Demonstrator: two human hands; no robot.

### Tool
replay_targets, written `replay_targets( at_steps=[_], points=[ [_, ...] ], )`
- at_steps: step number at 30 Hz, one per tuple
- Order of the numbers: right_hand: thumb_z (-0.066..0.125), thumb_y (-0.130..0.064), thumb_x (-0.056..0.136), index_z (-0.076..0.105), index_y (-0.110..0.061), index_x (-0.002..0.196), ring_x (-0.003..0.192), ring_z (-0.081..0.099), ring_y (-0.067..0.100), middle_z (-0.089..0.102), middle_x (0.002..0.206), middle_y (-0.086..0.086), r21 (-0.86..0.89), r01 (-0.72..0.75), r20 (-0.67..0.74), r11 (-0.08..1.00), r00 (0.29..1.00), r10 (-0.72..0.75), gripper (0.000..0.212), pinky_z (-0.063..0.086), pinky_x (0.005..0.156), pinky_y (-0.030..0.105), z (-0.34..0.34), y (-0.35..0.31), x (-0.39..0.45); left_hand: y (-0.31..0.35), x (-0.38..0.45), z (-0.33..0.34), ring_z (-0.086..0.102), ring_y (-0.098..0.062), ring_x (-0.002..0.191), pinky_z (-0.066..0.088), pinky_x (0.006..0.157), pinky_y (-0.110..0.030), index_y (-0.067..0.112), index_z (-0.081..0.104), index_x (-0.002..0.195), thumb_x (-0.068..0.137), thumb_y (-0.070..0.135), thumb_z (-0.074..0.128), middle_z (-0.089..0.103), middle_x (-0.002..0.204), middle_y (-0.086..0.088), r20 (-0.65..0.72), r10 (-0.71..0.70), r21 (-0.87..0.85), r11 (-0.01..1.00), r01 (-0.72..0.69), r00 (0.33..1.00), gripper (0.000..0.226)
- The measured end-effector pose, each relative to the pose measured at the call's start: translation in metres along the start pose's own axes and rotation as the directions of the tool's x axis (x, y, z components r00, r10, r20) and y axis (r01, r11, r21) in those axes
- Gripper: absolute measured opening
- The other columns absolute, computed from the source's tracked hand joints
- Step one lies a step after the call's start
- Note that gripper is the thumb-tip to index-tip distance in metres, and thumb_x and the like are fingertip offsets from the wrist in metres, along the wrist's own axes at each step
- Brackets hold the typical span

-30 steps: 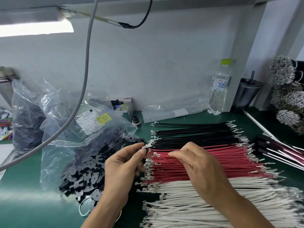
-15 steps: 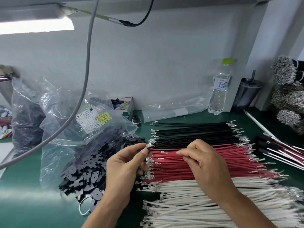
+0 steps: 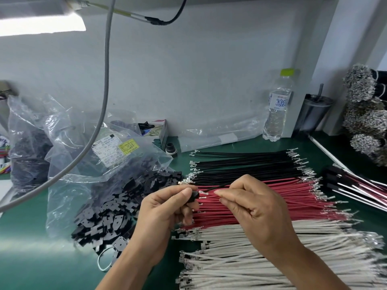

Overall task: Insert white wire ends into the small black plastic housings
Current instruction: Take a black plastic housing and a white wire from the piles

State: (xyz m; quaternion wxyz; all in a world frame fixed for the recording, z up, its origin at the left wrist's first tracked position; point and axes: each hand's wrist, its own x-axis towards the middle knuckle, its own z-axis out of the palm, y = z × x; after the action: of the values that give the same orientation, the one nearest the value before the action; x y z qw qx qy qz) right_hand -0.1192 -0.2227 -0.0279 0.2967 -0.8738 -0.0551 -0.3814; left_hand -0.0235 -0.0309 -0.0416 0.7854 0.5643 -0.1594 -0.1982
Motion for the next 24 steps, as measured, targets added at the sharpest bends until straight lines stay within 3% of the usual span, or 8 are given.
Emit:
replay_targets(
  at_steps=[10, 15, 19, 24],
  points=[
    [0.074, -0.022, 0.090, 0.082, -0.017, 0.096, 0.076, 0.061, 0.013, 0.061, 0.084, -0.009, -0.032, -0.008, -0.063, 0.999, 0.998, 0.006, 0.012, 0.052, 0.058, 0.033, 0.0006, 0.0008, -0.0038, 0.0020, -0.0023, -0.0002, 0.059, -0.018, 0.057, 0.051, 0.057, -0.025, 0.002, 0.079, 0.100, 0.074, 0.038, 0.083, 0.070, 0.075, -0.017, 0.032, 0.021, 0.058, 0.998, -0.023, 0.999, 0.045],
    [0.079, -0.014, 0.087, 0.082, -0.016, 0.093, 0.075, 0.057, 0.016, 0.060, 0.081, -0.007, -0.070, 0.075, -0.016, 0.995, 0.997, -0.077, 0.008, 0.050, 0.057, 0.033, -0.0020, 0.0014, -0.0028, 0.0047, -0.0022, -0.0019, 0.058, -0.019, 0.057, 0.051, 0.057, -0.025, 0.003, 0.079, 0.100, 0.073, 0.042, 0.083, 0.069, 0.074, -0.015, 0.022, -0.009, 0.073, 0.997, 0.008, 1.000, 0.047],
    [0.072, -0.022, 0.088, 0.082, -0.018, 0.093, 0.073, 0.056, 0.015, 0.059, 0.079, -0.007, -0.088, 0.105, 0.020, 0.991, 0.994, -0.103, 0.011, 0.048, 0.055, 0.032, -0.0030, 0.0005, -0.0010, 0.0071, -0.0023, -0.0019, 0.059, -0.019, 0.058, 0.050, 0.056, -0.025, 0.004, 0.079, 0.100, 0.075, 0.042, 0.082, 0.069, 0.073, -0.015, 0.034, -0.028, 0.084, 0.996, 0.025, 0.999, 0.046],
    [0.078, -0.018, 0.088, 0.081, -0.019, 0.093, 0.070, 0.054, 0.013, 0.057, 0.077, -0.008, -0.128, 0.103, 0.051, 0.986, 0.994, -0.098, 0.006, 0.048, 0.052, 0.031, 0.0005, -0.0005, -0.0039, 0.0072, -0.0038, -0.0009, 0.059, -0.024, 0.058, 0.052, 0.057, -0.026, 0.003, 0.080, 0.098, 0.079, 0.032, 0.086, 0.070, 0.073, -0.018, 0.011, 0.016, 0.125, 0.992, -0.017, 1.000, 0.035]
  ],
)
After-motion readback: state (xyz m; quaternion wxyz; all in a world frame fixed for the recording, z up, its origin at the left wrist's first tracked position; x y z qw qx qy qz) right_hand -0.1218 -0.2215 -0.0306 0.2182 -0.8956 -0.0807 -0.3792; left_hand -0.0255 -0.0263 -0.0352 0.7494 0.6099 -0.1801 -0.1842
